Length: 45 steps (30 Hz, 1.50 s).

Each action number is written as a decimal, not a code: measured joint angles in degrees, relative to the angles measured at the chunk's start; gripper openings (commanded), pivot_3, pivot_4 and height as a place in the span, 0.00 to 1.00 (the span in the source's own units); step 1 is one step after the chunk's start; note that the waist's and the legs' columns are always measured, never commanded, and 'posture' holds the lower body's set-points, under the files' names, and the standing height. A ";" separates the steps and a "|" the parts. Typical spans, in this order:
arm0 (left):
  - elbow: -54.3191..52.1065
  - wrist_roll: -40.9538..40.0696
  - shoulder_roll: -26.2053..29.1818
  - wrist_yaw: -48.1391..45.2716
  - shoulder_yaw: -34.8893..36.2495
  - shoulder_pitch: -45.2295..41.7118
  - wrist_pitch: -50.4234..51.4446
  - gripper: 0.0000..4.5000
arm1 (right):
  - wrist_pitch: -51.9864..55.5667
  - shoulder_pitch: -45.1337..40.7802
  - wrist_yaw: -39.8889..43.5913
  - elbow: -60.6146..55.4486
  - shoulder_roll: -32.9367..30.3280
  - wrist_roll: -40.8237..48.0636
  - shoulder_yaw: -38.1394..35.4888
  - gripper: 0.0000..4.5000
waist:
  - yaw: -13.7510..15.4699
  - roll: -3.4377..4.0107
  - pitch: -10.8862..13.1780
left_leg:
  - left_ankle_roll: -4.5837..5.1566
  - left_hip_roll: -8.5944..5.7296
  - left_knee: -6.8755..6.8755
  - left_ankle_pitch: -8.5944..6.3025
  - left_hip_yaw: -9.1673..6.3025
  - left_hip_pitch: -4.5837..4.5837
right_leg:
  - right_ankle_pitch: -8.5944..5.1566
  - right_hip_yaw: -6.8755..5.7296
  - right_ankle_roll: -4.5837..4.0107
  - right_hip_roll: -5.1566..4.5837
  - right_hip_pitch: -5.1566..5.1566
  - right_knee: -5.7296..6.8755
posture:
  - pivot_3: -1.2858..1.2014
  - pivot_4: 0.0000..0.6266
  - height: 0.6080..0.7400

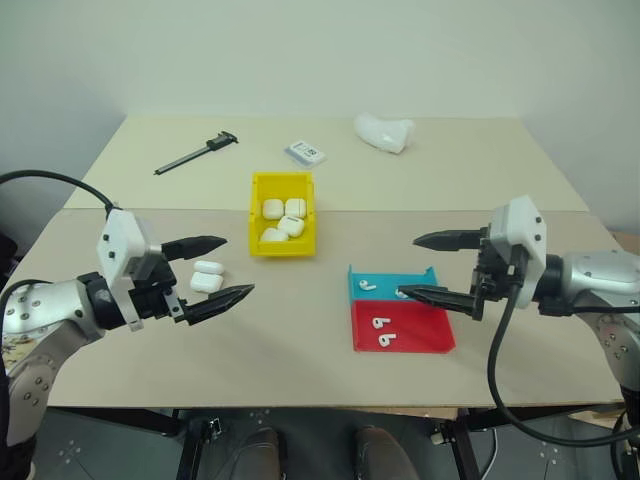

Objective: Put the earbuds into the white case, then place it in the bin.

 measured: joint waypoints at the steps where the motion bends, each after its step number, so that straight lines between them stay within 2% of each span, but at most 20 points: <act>1: 0.00 0.00 0.00 0.00 -0.05 0.00 0.00 1.00 | 0.00 0.00 0.08 0.00 0.00 0.00 0.00 0.99 | 0.00 0.00 0.00 | 0.00 0.00 0.00 0.00 0.00 0.00 | 0.00 0.00 0.00 0.00 0.00 0.00 | 0.52 0.24 1.00; 12: -0.20 -0.08 2.51 -0.07 0.44 0.62 1.24 1.00 | 0.11 -0.09 -0.05 0.08 0.04 -0.13 0.10 0.99 | -0.05 0.00 0.00 | 0.00 0.01 0.00 0.00 0.01 0.00 | 0.00 0.01 0.00 0.00 -0.01 0.00 | 0.52 0.24 1.00; 19: -4.12 2.91 7.69 8.93 2.28 0.80 8.05 1.00 | 0.34 -1.97 -0.42 2.02 0.74 -0.22 2.33 0.99 | -0.01 -0.03 0.02 | 0.00 0.00 0.00 0.00 0.00 0.02 | 0.00 0.01 0.00 0.00 -0.02 0.02 | 0.52 0.24 1.00; 21: -3.92 1.88 9.68 12.64 2.34 -2.53 14.06 1.00 | 0.40 -2.53 -0.48 2.30 0.79 -0.20 2.67 0.99 | 0.06 -0.03 0.02 | 0.00 0.00 0.00 0.00 0.00 0.02 | 0.00 0.01 0.00 0.00 -0.02 0.04 | 0.52 0.24 1.00; 25: 1.44 -3.86 14.46 19.66 0.51 -16.08 36.33 1.00 | 0.57 -2.01 -0.77 1.76 1.64 0.48 2.66 0.99 | 0.14 -0.11 0.05 | 0.00 -0.07 0.00 0.00 -0.04 0.02 | -0.02 -0.02 0.04 0.00 0.00 0.05 | 0.52 0.24 1.00; 27: 4.02 -5.08 14.58 22.21 -2.22 -22.73 45.37 1.00 | 0.58 -1.50 -1.27 1.58 2.27 0.50 2.98 0.99 | 0.12 -0.11 0.06 | 0.00 -0.08 0.00 0.00 -0.04 -0.02 | -0.02 0.00 0.05 0.00 -0.02 0.02 | 0.52 0.24 1.00; 30: 11.42 -6.90 15.26 25.99 -11.67 -31.28 52.14 1.00 | 0.66 -1.10 -2.31 1.19 3.22 0.46 3.66 0.99 | 0.14 -0.12 0.06 | 0.00 -0.08 0.01 0.00 -0.06 -0.01 | -0.02 -0.01 0.04 0.01 -0.05 0.10 | 0.52 0.24 1.00; 35: 25.26 -8.43 15.86 30.82 -29.27 -43.39 53.37 1.00 | 0.85 -0.67 -3.92 -0.10 4.50 0.80 4.37 0.99 | 0.06 -0.15 0.08 | -0.02 -0.08 0.00 0.01 -0.07 -0.04 | -0.01 0.02 0.01 0.06 -0.11 0.12 | 0.52 0.24 1.00; 37: 31.21 -8.31 14.10 32.25 -35.32 -48.52 53.38 1.00 | 0.85 -0.47 -4.78 -0.56 5.19 0.81 4.52 0.99 | 0.14 -0.15 0.08 | -0.02 -0.11 0.01 0.01 -0.05 -0.06 | -0.01 0.03 0.01 0.05 -0.09 0.12 | 0.52 0.24 1.00; 42: 37.18 -8.02 10.46 30.69 -43.35 -52.65 53.38 1.00 | 0.85 0.06 -6.38 -2.31 6.21 0.84 4.65 0.99 | 0.13 -0.15 0.08 | -0.01 -0.11 0.03 0.01 -0.01 -0.20 | -0.01 0.02 0.01 0.05 -0.20 0.10 | 0.52 0.24 1.00; 45: 41.68 -5.03 7.21 30.47 -46.72 -53.94 53.39 1.00 | 0.86 0.13 -7.94 -3.06 7.12 0.83 4.83 0.99 | 0.10 -0.16 0.08 | -0.02 -0.11 0.04 0.02 0.02 -0.18 | -0.01 0.01 0.01 0.07 -0.19 0.15 | 0.52 0.24 1.00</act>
